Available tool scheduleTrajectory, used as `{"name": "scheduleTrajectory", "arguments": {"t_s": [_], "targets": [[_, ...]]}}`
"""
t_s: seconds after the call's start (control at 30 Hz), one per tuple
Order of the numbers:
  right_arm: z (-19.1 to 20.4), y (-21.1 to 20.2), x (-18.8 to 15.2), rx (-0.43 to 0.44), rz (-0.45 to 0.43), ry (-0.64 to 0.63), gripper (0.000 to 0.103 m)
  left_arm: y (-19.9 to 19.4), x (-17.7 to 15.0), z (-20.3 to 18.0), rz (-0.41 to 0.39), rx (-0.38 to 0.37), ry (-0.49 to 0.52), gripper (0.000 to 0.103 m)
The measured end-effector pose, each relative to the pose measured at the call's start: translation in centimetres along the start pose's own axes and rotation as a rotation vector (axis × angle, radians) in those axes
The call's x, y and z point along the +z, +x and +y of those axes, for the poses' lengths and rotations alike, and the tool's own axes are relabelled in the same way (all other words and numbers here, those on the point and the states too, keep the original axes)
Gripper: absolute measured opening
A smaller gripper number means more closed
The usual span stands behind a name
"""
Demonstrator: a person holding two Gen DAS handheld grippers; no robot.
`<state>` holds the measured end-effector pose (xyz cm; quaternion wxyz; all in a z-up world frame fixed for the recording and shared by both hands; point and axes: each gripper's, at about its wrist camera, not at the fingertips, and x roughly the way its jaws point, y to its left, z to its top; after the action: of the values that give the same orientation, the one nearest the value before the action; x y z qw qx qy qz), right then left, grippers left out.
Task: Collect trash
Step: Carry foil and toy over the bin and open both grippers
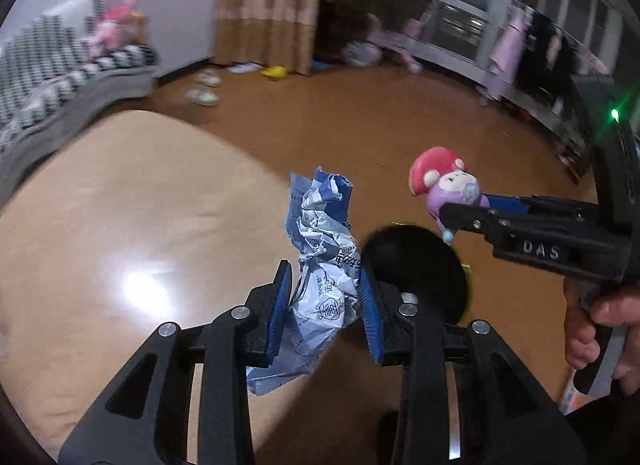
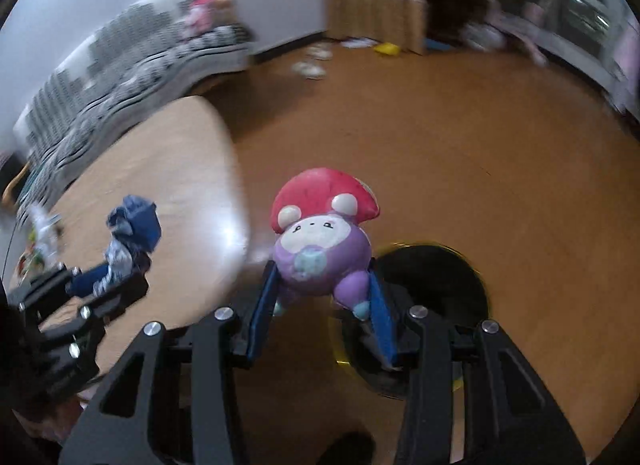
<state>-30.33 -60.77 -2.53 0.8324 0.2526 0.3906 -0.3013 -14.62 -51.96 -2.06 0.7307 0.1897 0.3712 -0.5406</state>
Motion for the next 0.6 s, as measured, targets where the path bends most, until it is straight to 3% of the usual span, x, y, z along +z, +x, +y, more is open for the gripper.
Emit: {"name": "scheduleTrajectory", "arguments": {"t_s": [0.23, 0.33, 0.6], "targets": [[-9.9, 2.2, -2.4, -0.075, 0.092, 0.131, 0.043, 9.4, 0.1, -6.5, 0.113, -0.090, 0.079, 0.033], [-12.0, 2.9, -3.1, -0.084, 0.123, 0.149, 0.043, 11.7, 0.1, -7.5, 0.145, -0.108, 0.079, 0.033], [-12.9, 3.0, -3.0, -0.079, 0.133, 0.168, 0.044, 15.4, 0.1, -8.8, 0.190, -0.145, 0.070, 0.036]]}}
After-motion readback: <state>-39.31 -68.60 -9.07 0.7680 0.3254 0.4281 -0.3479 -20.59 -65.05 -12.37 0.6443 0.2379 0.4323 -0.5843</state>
